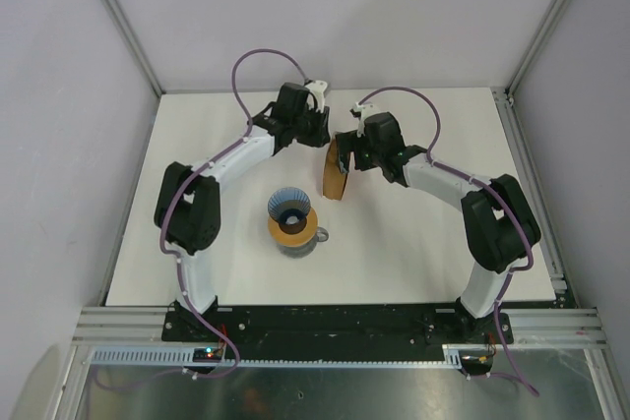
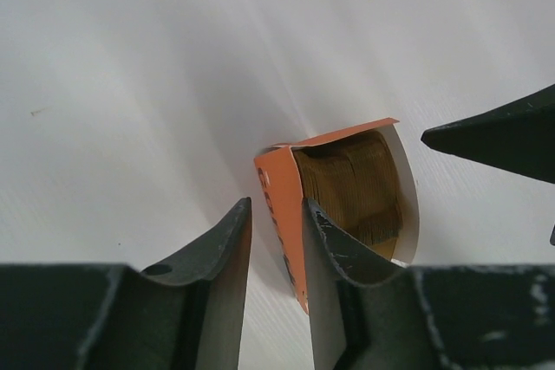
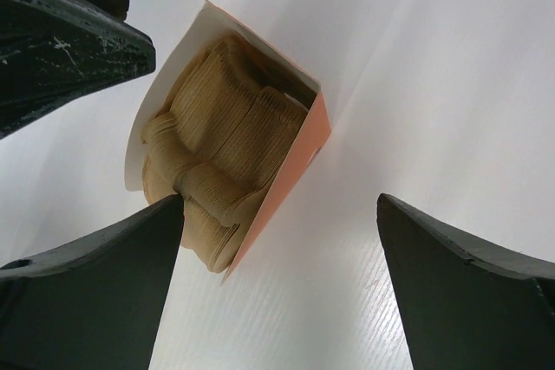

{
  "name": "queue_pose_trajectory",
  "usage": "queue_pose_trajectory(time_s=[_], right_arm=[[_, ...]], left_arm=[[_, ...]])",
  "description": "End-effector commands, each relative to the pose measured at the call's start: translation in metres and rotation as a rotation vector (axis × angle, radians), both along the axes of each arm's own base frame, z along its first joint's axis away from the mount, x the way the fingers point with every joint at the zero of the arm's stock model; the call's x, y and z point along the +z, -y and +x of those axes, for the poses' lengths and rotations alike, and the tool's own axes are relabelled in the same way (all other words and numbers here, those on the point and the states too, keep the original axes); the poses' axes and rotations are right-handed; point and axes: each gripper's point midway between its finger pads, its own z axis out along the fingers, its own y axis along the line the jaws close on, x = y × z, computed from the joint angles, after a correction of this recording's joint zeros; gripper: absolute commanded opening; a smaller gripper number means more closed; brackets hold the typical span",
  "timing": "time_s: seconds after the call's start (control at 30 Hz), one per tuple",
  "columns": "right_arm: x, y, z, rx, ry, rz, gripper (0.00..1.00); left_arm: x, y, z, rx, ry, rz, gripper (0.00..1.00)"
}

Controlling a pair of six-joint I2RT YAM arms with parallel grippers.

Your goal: Place the coffee filter in the dripper

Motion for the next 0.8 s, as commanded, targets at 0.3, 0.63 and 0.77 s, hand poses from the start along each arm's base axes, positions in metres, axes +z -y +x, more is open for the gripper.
queue_pose_trajectory(time_s=[0.3,0.63,0.77], right_arm=[[0.007,-0.001,0.002,0.008,0.022,0.01,0.97],[0.006,0.001,0.002,0.006,0.017,0.006,0.97],[0.004,0.003,0.003,0.002,0.014,0.004,0.97]], left_arm=[[0.004,0.015,0.003,-0.07,0.022,-0.016,0.35],[0.0,0.004,0.01,-0.015,0.04,0.031,0.16],[0.005,0.001,0.009,-0.007,0.053,0.037,0.15]])
